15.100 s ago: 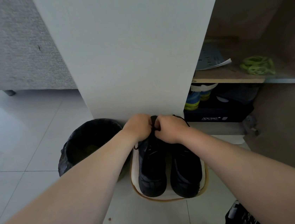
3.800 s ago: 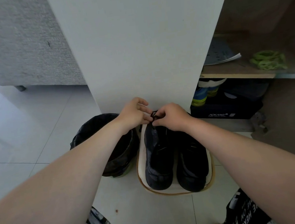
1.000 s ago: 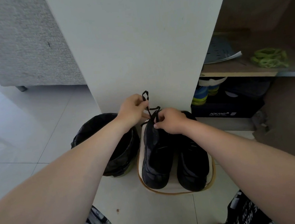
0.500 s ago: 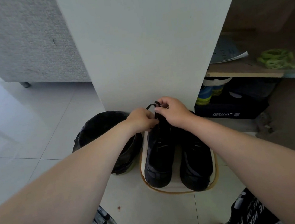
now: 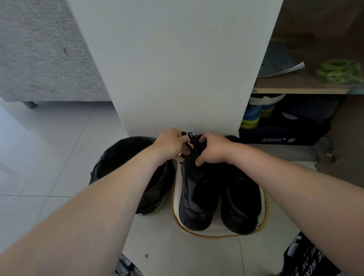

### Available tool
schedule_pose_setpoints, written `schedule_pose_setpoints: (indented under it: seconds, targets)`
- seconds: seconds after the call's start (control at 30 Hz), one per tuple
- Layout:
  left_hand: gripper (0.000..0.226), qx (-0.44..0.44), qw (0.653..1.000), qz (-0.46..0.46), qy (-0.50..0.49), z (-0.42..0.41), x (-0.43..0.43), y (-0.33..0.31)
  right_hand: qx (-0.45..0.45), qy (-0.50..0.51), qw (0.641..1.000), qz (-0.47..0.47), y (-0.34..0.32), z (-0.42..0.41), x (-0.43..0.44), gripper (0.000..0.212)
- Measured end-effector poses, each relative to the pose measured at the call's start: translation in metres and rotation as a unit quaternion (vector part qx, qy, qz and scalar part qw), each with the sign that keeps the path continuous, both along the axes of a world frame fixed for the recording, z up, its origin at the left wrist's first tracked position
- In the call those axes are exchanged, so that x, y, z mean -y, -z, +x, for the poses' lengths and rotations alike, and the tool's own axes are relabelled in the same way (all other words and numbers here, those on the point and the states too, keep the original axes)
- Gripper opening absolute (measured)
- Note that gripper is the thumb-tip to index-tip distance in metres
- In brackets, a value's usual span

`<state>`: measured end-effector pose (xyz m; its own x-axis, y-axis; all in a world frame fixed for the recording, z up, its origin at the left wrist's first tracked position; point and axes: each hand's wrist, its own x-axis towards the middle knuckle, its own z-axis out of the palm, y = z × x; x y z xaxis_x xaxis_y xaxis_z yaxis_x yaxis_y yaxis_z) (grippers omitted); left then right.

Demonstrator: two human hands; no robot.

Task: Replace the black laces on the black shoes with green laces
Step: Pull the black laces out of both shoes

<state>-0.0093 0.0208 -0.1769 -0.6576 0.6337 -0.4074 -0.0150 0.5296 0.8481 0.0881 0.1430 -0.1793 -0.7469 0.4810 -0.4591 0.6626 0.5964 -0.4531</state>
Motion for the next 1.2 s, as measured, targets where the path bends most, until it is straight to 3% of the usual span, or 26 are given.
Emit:
schedule_pose_setpoints:
  seconds: [0.17,0.27,0.4,0.53,0.83,1.0,1.1,1.2]
  targets:
    - [0.022,0.111,0.993,-0.045,-0.013,0.002,0.002,0.004,0.009,0.014,0.998,0.064,-0.001,0.004,0.008,0.082]
    - [0.036,0.169,0.983,-0.063,-0.025,0.006,0.002,0.006,0.02,-0.056,0.992,0.114,-0.003,0.005,0.01,0.055]
    - [0.036,0.162,0.985,-0.063,-0.021,0.004,0.003,0.005,-0.002,-0.059,0.993,0.098,0.002,0.003,0.013,0.031]
    - [0.036,0.163,0.986,-0.042,0.006,0.001,0.007,0.002,-0.04,-0.02,0.997,0.069,0.005,-0.001,0.012,0.027]
    - [0.026,0.218,0.974,-0.002,0.055,0.0,0.015,-0.004,-0.022,0.051,0.998,0.04,0.002,-0.001,0.003,0.016]
    - [0.025,0.116,0.991,-0.003,-0.059,-0.02,0.028,-0.005,0.012,0.029,0.997,0.068,0.001,0.005,0.002,0.02]
    - [0.03,0.079,0.995,-0.043,-0.033,-0.025,0.039,-0.009,0.01,-0.004,0.998,0.066,0.0,0.003,0.003,0.026]
    - [0.032,-0.058,0.985,-0.161,0.037,-0.024,0.041,-0.01,-0.002,-0.013,0.998,0.066,-0.004,0.004,-0.002,0.025]
